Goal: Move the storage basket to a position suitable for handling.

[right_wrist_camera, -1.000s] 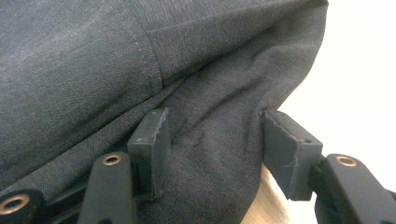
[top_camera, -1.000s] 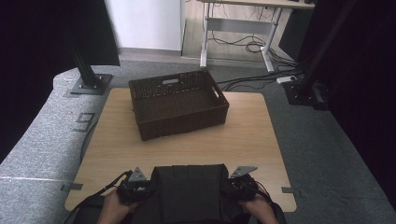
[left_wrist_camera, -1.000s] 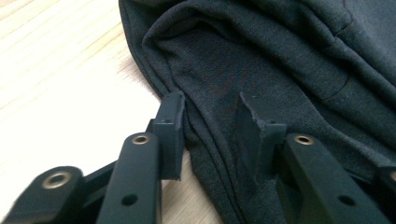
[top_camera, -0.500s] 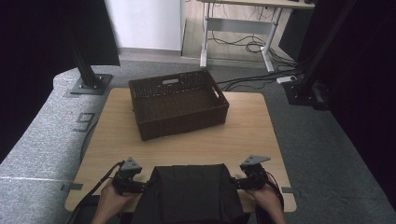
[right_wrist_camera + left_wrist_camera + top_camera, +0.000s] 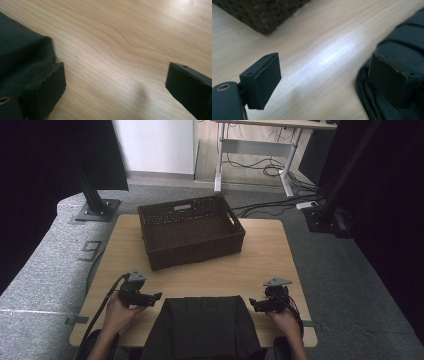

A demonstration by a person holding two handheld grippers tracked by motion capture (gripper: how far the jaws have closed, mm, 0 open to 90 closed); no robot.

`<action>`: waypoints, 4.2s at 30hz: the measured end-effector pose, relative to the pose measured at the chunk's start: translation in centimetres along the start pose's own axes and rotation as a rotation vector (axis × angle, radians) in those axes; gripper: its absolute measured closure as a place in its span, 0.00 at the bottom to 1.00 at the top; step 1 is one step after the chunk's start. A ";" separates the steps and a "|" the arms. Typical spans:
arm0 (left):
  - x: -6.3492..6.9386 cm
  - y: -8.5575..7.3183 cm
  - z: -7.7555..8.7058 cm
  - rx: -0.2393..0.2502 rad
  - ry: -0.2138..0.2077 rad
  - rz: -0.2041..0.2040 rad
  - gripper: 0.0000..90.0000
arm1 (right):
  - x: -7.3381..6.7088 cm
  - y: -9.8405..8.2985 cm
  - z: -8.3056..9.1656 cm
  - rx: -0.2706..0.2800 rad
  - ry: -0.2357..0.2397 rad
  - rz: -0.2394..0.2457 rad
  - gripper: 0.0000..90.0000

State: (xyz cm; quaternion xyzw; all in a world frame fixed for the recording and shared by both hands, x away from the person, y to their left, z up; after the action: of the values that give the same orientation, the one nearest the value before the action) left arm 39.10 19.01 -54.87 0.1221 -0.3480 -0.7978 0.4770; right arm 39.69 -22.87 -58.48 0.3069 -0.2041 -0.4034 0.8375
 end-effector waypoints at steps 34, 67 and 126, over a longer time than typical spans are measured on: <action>-5.2 10.9 1.7 0.069 0.117 0.030 0.32 | 2.0 -2.5 -1.8 0.041 -0.030 -0.052 0.00; -8.8 12.0 -2.5 0.030 0.235 0.097 0.60 | 2.0 -2.5 -1.8 0.042 -0.031 -0.053 0.00; -4.9 8.4 -0.5 0.028 0.157 0.079 0.79 | 1.9 -2.6 -1.8 0.041 -0.030 -0.054 0.00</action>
State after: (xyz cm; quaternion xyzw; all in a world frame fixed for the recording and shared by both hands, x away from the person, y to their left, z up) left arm 47.59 20.43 -50.23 0.1769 -0.3252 -0.7614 0.5322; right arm 40.48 -25.03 -61.33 0.3233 -0.2166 -0.4260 0.8167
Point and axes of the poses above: each handheld gripper's, and its own axes: z roughly backward along the jaws, y roughly out of its top, x roughly to its right, the point moved 8 cm from there along -z, roughly forward along the jaws, and after that the axes turned 7 degrees about z, right-handed, at the moved point
